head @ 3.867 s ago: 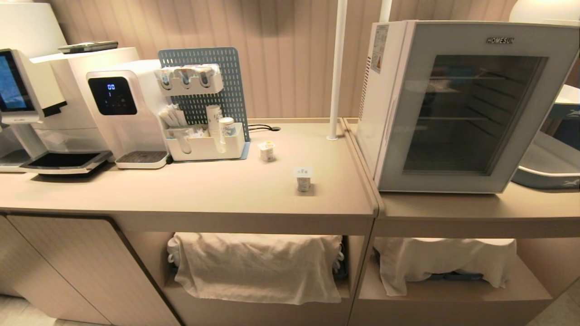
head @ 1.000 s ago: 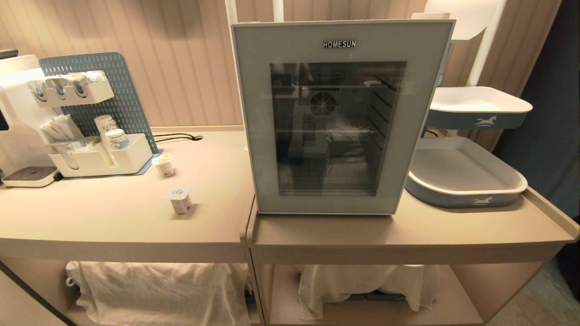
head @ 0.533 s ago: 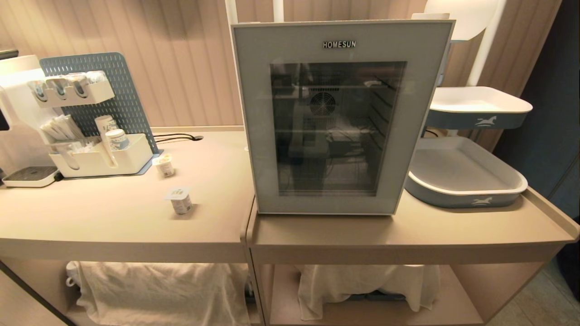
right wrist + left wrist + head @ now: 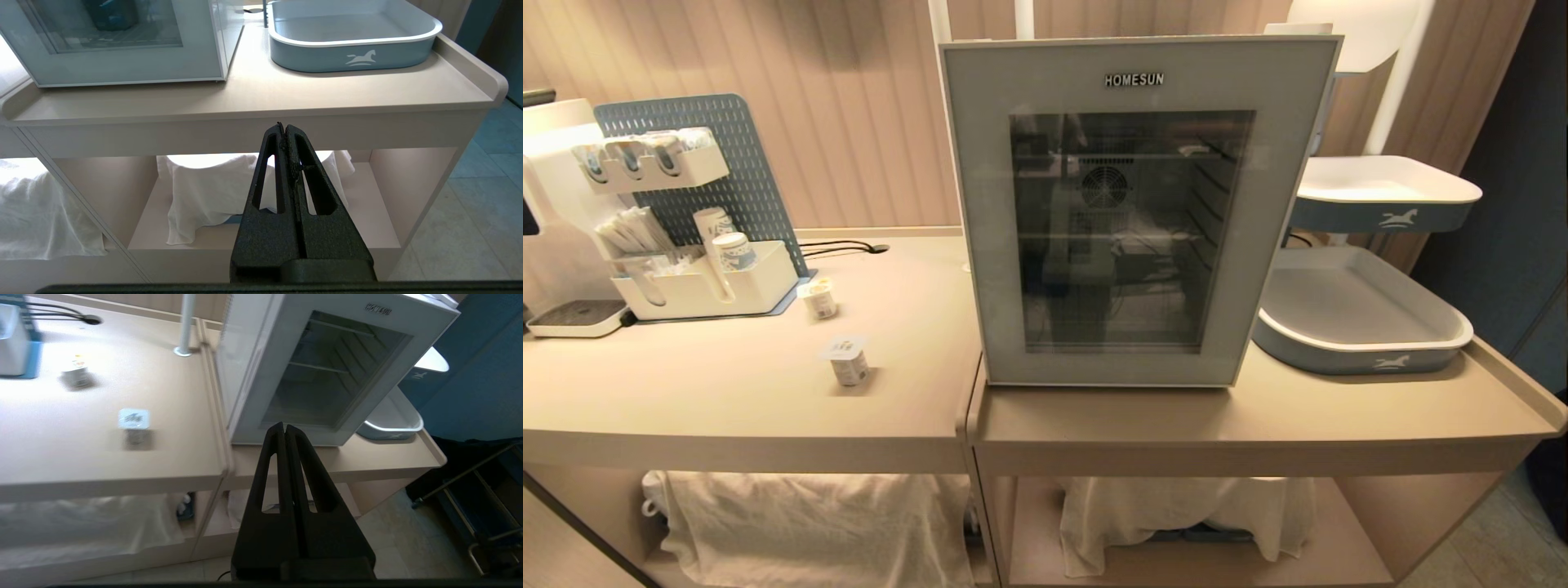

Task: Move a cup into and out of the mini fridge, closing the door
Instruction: Open the freezer door

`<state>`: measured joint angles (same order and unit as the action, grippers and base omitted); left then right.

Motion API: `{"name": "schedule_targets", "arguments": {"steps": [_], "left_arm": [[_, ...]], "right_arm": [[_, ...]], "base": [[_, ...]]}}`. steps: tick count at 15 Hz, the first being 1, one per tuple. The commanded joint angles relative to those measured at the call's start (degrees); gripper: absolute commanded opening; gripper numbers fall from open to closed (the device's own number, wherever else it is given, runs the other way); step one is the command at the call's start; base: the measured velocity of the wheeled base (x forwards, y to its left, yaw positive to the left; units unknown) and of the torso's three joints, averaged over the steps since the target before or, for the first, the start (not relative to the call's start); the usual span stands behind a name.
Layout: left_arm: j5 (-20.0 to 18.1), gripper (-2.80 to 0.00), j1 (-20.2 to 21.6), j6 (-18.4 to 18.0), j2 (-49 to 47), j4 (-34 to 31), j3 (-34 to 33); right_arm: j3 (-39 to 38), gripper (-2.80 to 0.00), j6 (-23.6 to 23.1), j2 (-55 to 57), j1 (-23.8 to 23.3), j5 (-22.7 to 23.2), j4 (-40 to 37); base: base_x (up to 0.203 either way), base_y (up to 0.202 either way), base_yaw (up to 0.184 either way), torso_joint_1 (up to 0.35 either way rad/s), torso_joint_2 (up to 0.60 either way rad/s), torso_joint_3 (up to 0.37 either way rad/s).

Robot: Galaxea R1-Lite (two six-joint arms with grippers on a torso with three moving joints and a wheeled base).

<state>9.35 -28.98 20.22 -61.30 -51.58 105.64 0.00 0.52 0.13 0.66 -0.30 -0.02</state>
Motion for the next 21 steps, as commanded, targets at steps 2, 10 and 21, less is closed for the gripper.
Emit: {"name": "schedule_targets", "arguments": {"steps": [2, 10, 21], "left_arm": [[-13.0, -2.8, 8.8, 0.3, -20.9, 5.4, 4.0], [-75.9, -0.17, 40.5, -22.7, -20.5, 45.7, -42.6], [-78.6, 0.0, 35.2, -39.3, -43.1, 65.5, -41.7]], "right_arm": [[0.0, -2.8, 0.0, 0.1, 0.0, 0.0, 0.0], [0.0, -2.8, 0.0, 0.0, 0.0, 0.0, 0.0], [0.0, -2.8, 0.1, 0.0, 0.0, 0.0, 0.0]], "base": [[0.0, 0.0, 0.0, 0.0, 0.0, 0.0], [0.0, 0.0, 0.0, 0.0, 0.0, 0.0], [0.0, 0.0, 0.0, 0.0, 0.0, 0.0]]}}
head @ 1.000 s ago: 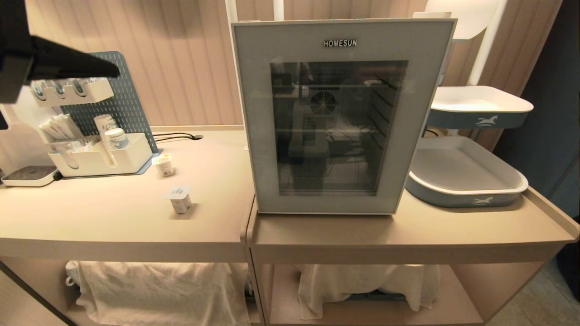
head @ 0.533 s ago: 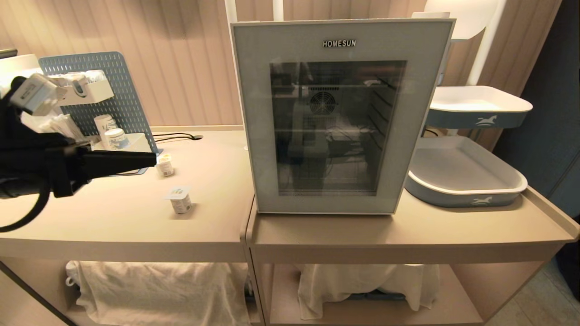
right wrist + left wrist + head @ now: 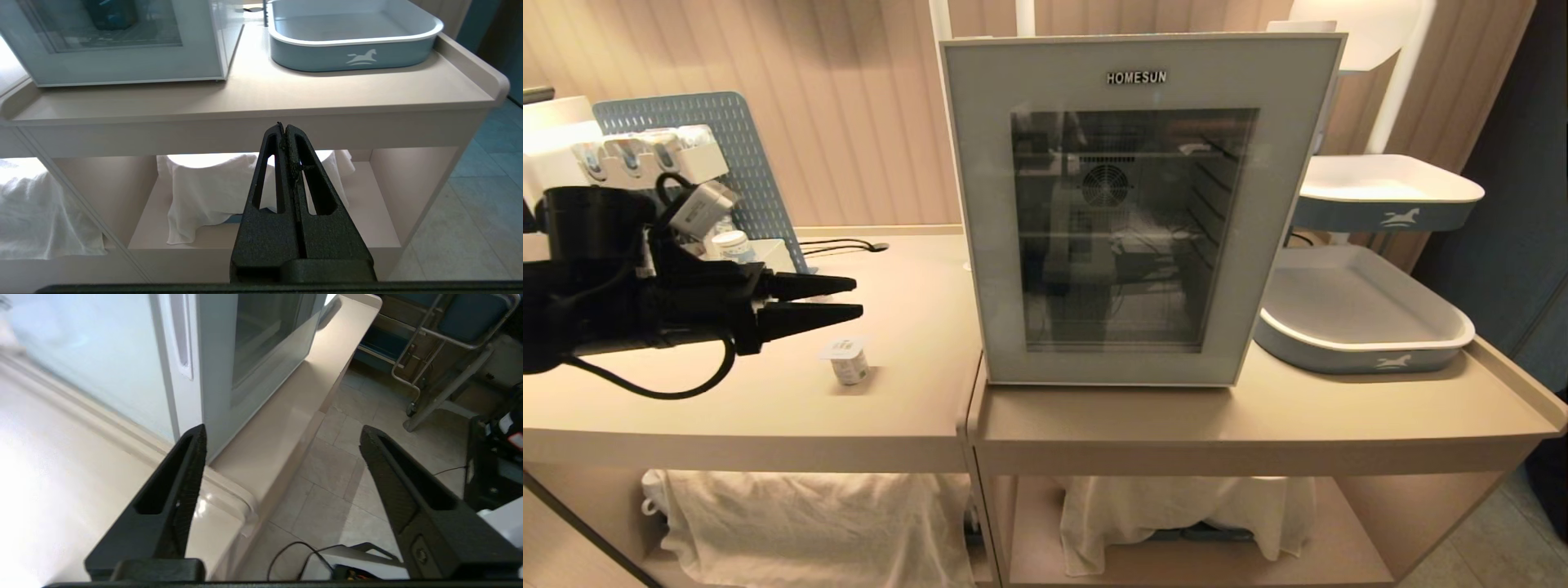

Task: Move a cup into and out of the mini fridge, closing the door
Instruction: Open the freezer door

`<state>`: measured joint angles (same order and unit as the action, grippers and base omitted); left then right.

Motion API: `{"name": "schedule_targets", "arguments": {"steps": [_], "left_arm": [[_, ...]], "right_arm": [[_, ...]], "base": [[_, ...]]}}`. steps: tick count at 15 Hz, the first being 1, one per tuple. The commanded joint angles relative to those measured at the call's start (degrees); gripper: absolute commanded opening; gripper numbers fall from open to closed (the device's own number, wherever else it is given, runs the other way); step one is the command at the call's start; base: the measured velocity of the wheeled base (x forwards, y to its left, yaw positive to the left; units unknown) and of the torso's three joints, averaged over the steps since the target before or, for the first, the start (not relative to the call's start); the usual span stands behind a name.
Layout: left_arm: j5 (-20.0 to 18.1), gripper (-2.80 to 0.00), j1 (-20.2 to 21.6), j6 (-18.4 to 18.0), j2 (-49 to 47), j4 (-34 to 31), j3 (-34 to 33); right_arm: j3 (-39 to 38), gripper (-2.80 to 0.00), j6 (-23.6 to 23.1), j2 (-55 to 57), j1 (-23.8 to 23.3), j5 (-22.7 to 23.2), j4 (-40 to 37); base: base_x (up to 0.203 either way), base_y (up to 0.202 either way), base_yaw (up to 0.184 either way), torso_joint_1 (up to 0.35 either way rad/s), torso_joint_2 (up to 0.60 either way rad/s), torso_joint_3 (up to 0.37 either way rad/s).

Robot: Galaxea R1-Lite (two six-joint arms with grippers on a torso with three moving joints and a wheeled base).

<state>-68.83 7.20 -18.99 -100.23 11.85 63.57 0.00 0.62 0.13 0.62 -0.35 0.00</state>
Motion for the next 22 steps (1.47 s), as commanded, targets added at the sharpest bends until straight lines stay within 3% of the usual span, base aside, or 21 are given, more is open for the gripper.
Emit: {"name": "schedule_targets", "arguments": {"steps": [1, 3, 6, 9, 13, 15, 22], "left_arm": [[-0.3, 0.0, -2.0, 0.0, -6.4, 5.9, 0.4], [0.1, 0.0, -4.1, 0.8, -9.3, 12.7, -0.1], [1.0, 0.0, -6.4, 2.7, -10.1, 13.7, 0.2], [7.0, 0.0, -10.8, 4.0, -12.0, 20.9, 1.0], [10.9, 0.0, -13.9, 9.5, -15.8, 31.9, 2.2], [10.6, 0.0, -14.1, 12.3, -16.8, 34.5, 2.1], [6.3, 0.0, -14.5, 15.0, -17.8, 34.4, 2.6]], "right_arm": [[0.0, -2.8, 0.0, 0.0, 0.0, 0.0, 0.0], [0.0, -2.8, 0.0, 0.0, 0.0, 0.0, 0.0], [0.0, -2.8, 0.0, 0.0, 0.1, 0.0, 0.0], [0.0, -2.8, 0.1, 0.0, 0.0, 0.0, 0.0], [0.0, -2.8, 0.1, 0.0, 0.1, 0.0, -0.1], [0.0, -2.8, 0.2, 0.0, 0.1, 0.0, -0.1], [-0.1, -2.8, 0.1, 0.0, 0.1, 0.0, -0.1]], "base": [[0.0, 0.0, 0.0, 0.0, 0.0, 0.0], [0.0, 0.0, 0.0, 0.0, 0.0, 0.0], [0.0, 0.0, 0.0, 0.0, 0.0, 0.0], [0.0, 0.0, 0.0, 0.0, 0.0, 0.0], [0.0, 0.0, 0.0, 0.0, 0.0, 0.0], [0.0, 0.0, 0.0, 0.0, 0.0, 0.0], [0.0, 0.0, 0.0, 0.0, 0.0, 0.0]]}}
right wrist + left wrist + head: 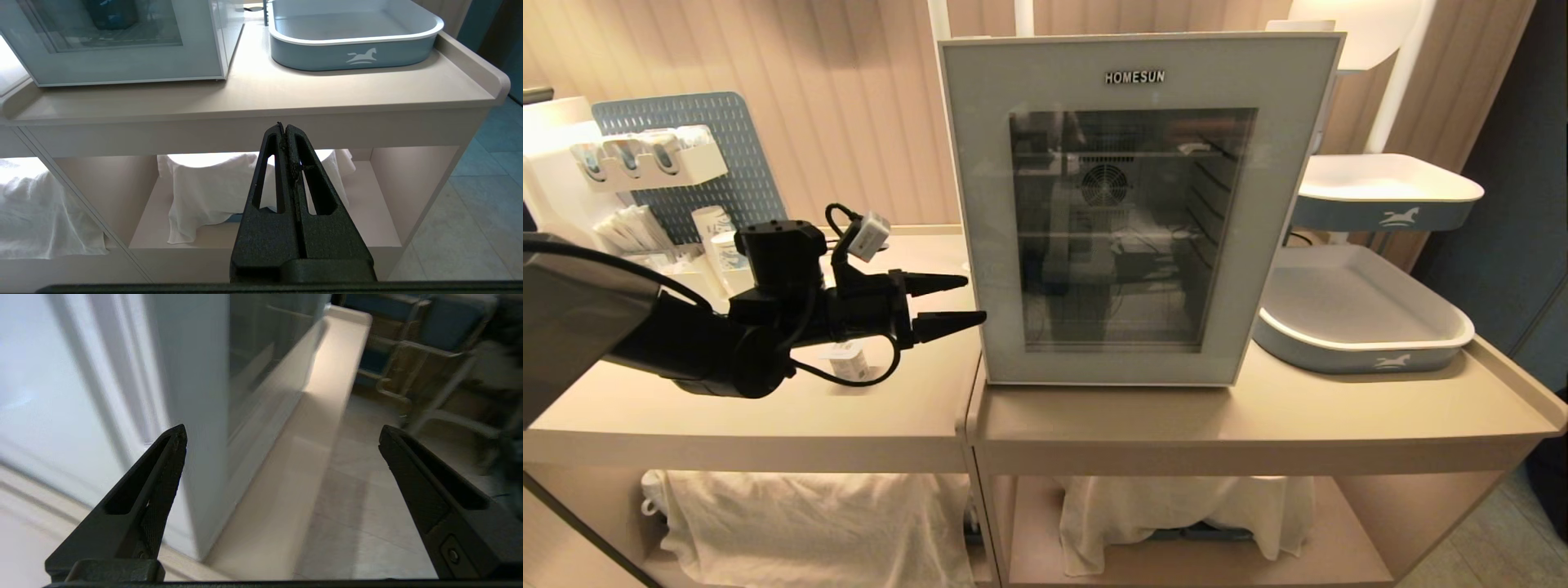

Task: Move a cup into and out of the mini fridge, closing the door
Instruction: Open the freezer door

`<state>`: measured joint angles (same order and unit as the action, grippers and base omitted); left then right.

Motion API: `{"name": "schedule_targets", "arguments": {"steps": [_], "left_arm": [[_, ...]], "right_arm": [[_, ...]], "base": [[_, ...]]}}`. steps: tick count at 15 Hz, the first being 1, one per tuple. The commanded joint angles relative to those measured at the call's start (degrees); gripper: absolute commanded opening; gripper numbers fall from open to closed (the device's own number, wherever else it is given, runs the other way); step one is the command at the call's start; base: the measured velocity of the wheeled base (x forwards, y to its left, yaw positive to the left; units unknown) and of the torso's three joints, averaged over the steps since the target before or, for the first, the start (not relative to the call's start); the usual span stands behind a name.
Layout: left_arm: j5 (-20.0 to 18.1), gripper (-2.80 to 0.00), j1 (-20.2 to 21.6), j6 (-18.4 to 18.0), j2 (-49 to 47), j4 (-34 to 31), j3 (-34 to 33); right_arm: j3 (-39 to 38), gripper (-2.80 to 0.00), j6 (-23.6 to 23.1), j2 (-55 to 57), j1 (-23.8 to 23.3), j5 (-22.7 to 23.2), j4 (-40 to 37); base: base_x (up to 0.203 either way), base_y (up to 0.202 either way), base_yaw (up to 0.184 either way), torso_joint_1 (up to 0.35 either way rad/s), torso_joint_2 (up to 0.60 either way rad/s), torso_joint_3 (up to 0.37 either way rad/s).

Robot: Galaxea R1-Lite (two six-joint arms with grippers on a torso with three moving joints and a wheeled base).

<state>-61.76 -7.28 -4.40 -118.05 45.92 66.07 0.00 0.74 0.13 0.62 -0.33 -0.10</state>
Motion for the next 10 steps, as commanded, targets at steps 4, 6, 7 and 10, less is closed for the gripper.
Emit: {"name": "schedule_targets", "arguments": {"steps": [4, 6, 7, 10], "left_arm": [[-5.5, 0.0, 0.1, 5.7, 0.5, 0.4, 1.4], [-5.5, 0.0, -0.2, 5.9, -0.2, 0.5, 2.2], [-5.2, 0.0, -0.3, 5.8, -0.4, 0.6, 2.2], [-4.1, 0.0, 2.3, 5.1, 0.1, 3.2, 1.5]], "right_arm": [[0.0, -2.8, 0.0, 0.0, 0.1, 0.0, 0.0], [0.0, -2.8, 0.0, 0.0, 0.0, 0.0, 0.1], [-0.1, -2.8, 0.0, 0.0, 0.0, 0.0, 0.0], [0.0, -2.8, -0.1, 0.0, 0.1, 0.0, 0.1]], "base": [[0.0, 0.0, 0.0, 0.0, 0.0, 0.0], [0.0, 0.0, 0.0, 0.0, 0.0, 0.0], [0.0, 0.0, 0.0, 0.0, 0.0, 0.0], [0.0, 0.0, 0.0, 0.0, 0.0, 0.0]]}}
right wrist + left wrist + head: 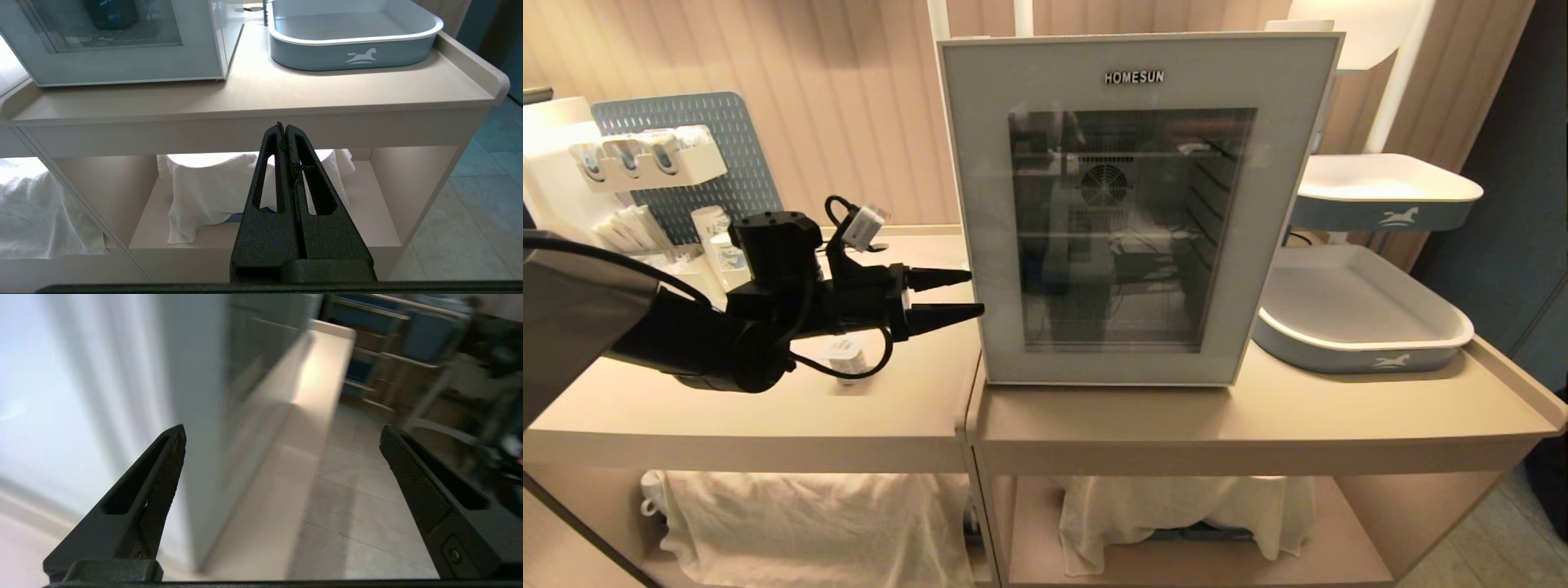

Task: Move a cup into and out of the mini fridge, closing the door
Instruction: Open the freezer door

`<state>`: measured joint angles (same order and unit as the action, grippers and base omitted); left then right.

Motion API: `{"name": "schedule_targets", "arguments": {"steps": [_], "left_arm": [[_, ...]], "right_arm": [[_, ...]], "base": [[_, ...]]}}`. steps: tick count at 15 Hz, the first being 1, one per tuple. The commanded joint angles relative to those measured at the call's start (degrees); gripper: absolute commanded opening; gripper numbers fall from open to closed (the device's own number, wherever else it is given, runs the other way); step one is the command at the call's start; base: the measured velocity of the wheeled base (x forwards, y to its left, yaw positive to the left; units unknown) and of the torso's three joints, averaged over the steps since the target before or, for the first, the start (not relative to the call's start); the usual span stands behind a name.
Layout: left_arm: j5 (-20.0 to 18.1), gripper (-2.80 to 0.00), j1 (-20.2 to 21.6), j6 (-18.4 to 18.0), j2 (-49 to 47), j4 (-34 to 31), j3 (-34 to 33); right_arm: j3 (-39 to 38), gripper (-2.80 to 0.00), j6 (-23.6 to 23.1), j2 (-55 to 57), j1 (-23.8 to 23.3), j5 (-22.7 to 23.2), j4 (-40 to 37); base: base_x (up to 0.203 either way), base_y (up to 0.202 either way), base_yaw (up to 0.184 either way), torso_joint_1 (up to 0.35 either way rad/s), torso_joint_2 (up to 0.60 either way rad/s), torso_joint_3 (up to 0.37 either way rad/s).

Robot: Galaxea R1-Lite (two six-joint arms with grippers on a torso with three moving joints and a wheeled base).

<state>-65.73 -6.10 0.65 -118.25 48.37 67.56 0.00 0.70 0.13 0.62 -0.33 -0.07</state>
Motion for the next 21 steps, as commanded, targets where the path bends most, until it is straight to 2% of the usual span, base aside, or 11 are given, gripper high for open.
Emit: {"name": "schedule_targets", "arguments": {"steps": [1, 6, 9, 12, 15, 18, 21], "left_arm": [[0.5, 0.0, 1.8, 0.2, 0.0, 0.9, 1.0], [1.0, 0.0, 2.0, 1.3, -1.9, 0.2, 4.0], [0.9, 0.0, -0.6, 2.5, -4.3, 0.1, 5.9], [0.5, 0.0, -1.8, 5.2, -4.8, 0.1, 6.8], [0.5, 0.0, -2.8, 6.0, -5.2, 0.2, 6.3], [-0.6, 0.0, -3.2, 7.9, -4.6, 0.4, 5.6], [-3.8, 0.0, -3.3, 8.4, -2.4, 0.8, 2.8]], "right_arm": [[0.0, -2.8, 0.0, 0.0, 0.1, 0.0, 0.1], [0.0, -2.8, 0.0, 0.0, 0.1, 0.0, 0.1], [0.0, -2.8, 0.0, 0.0, 0.1, 0.0, 0.1], [0.0, -2.8, 0.0, 0.0, 0.1, 0.0, 0.1], [0.0, -2.8, 0.1, 0.0, 0.1, 0.0, 0.1], [-0.1, -2.8, 0.1, 0.0, 0.1, 0.0, 0.1], [0.0, -2.8, 0.1, 0.0, 0.1, 0.0, 0.0]], "base": [[0.0, 0.0, 0.0, 0.0, 0.0, 0.0], [0.0, 0.0, 0.0, 0.0, 0.0, 0.0], [0.0, 0.0, 0.0, 0.0, 0.0, 0.0], [0.0, 0.0, 0.0, 0.0, 0.0, 0.0], [0.0, 0.0, 0.0, 0.0, 0.0, 0.0], [0.0, 0.0, 0.0, 0.0, 0.0, 0.0], [0.0, 0.0, 0.0, 0.0, 0.0, 0.0]]}}
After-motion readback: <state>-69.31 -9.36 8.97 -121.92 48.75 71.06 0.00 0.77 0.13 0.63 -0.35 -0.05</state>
